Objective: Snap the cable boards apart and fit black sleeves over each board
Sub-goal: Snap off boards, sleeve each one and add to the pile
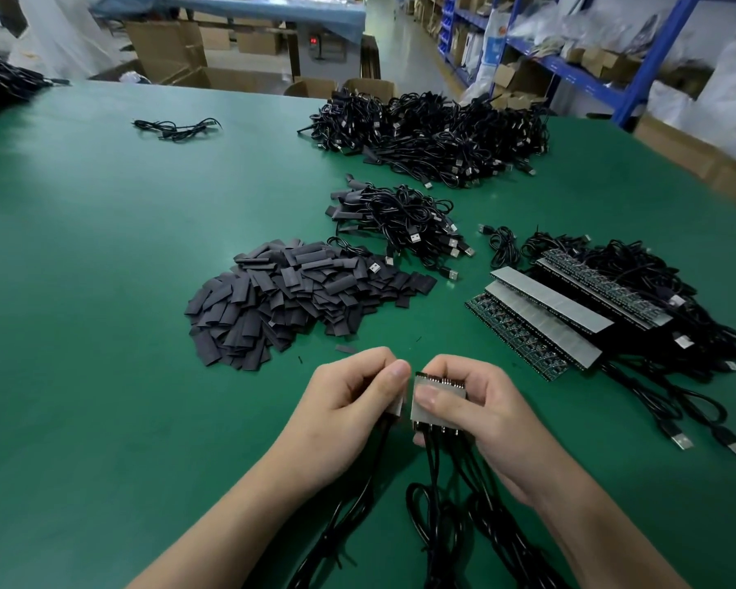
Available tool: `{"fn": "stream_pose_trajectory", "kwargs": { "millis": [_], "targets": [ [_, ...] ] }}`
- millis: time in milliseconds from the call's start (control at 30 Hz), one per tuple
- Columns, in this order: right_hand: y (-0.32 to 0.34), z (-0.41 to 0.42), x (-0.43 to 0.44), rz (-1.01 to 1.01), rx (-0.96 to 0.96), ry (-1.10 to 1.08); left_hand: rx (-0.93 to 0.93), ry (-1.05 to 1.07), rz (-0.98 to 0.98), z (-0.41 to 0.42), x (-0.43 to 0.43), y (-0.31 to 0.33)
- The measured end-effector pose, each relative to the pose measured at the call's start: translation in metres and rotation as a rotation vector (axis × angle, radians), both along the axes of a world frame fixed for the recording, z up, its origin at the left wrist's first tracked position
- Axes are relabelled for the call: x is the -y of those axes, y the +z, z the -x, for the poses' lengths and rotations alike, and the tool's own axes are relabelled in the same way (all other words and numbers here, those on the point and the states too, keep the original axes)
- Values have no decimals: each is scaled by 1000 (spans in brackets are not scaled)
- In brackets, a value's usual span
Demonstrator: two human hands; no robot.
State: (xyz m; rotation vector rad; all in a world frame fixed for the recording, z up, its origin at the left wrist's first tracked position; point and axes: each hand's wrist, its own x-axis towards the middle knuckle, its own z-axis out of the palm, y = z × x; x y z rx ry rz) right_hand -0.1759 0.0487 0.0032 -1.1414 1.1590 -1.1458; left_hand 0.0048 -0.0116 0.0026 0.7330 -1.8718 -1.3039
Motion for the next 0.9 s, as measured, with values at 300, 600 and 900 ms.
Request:
{"fn": "stream_pose_trajectory", "kwargs": {
  "millis": [300,600,900],
  "targets": [
    [4,-3,-2,356,-774,-107,-27,256,195,0,2,0],
    [12,-11,-5,149,9,-51,-7,324,143,-8,19,-6],
    [34,40,-7,64,751,-179,327,573,193,-23,53,-17]
  ]
}}
